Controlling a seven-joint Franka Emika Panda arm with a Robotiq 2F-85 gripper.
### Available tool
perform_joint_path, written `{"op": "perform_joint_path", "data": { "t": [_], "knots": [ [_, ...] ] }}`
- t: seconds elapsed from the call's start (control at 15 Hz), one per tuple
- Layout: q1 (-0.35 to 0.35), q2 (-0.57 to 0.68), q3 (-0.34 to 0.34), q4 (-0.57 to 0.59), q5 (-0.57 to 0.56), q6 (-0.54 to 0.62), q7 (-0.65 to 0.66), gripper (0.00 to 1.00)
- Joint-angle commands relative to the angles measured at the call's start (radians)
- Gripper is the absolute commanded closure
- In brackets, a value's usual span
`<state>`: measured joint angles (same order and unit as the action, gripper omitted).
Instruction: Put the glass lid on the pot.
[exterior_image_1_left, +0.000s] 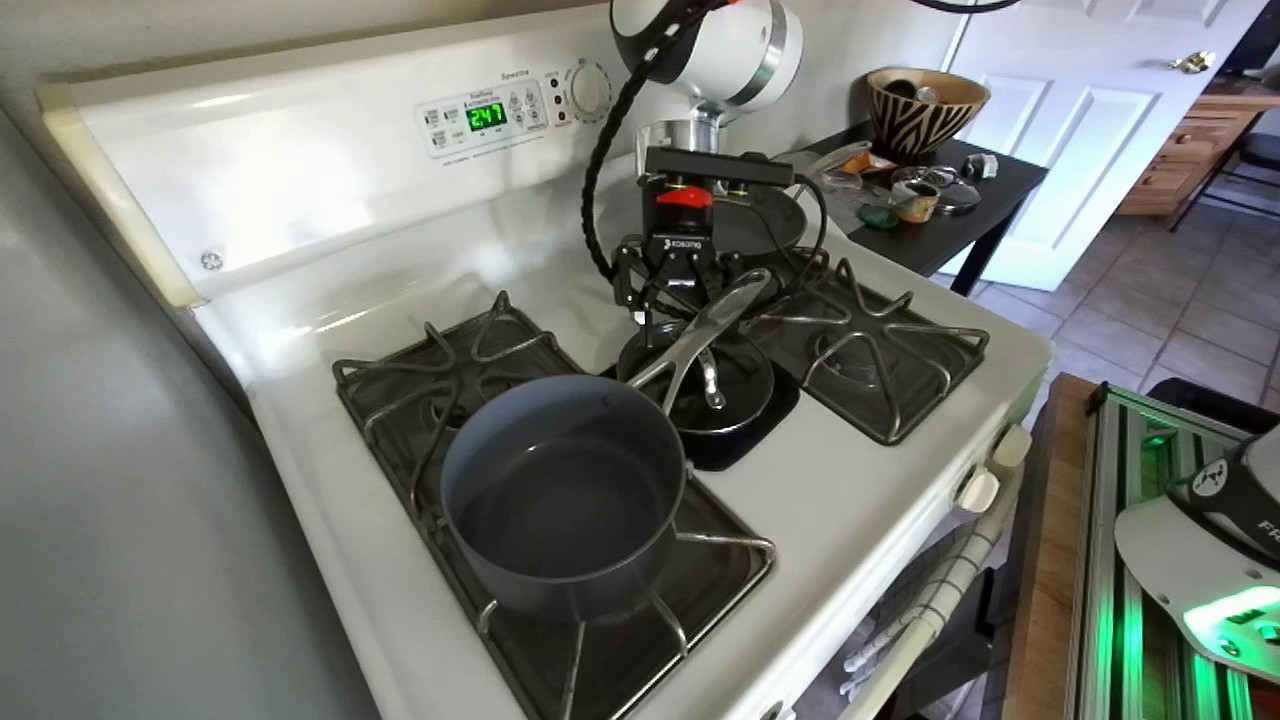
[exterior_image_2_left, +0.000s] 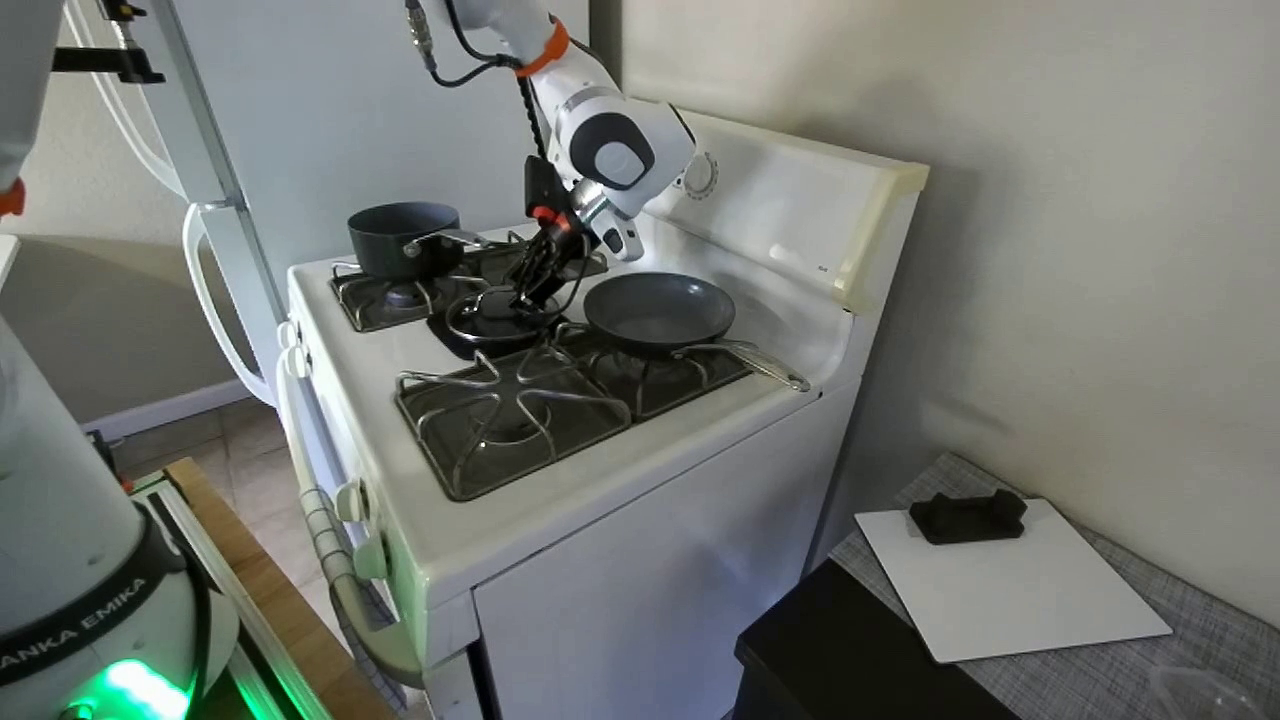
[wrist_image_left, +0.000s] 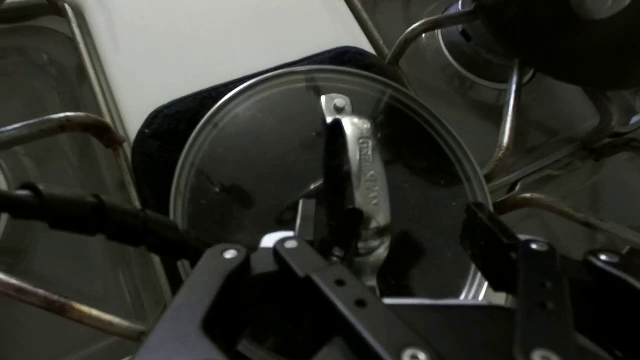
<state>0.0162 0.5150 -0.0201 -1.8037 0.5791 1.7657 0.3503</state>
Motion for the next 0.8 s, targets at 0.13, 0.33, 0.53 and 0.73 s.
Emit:
{"op": "perform_joint_path", "data": {
  "t": [0.13, 0.33, 0.53, 0.73],
  "knots": [
    [0.001, 0.04, 0.005, 0.066, -0.04, -0.05, 0.05, 0.57],
    [-0.001, 0.046, 0.005, 0.08, -0.044, -0.07, 0.062, 0.84],
    [0.0, 0.054, 0.004, 0.091, -0.057, -0.084, 0.07, 0.63],
    [0.0, 0.06, 0.005, 0.098, -0.06, -0.086, 0.075, 0.76]
  ]
}}
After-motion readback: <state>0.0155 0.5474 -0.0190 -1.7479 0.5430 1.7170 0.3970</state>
